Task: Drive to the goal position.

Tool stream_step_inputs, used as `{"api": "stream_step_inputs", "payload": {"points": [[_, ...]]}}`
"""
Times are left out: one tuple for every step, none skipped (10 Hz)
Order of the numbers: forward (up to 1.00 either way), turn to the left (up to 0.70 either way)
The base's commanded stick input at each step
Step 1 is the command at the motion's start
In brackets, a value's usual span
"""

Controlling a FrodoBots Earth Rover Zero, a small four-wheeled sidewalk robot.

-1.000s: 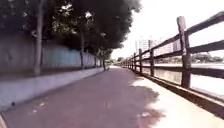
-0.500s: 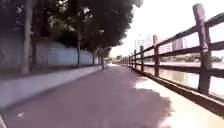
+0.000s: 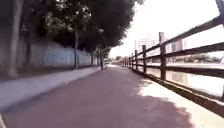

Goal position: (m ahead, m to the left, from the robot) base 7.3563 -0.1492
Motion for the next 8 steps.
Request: {"api": "stream_step_inputs", "payload": {"points": [[0.95,-0.02],[0.95,0.01],[0.95,0.01],[0.95,0.01],[0.95,0.01],[0.95,0.01],[0.95,0.01],[0.95,0.07]]}}
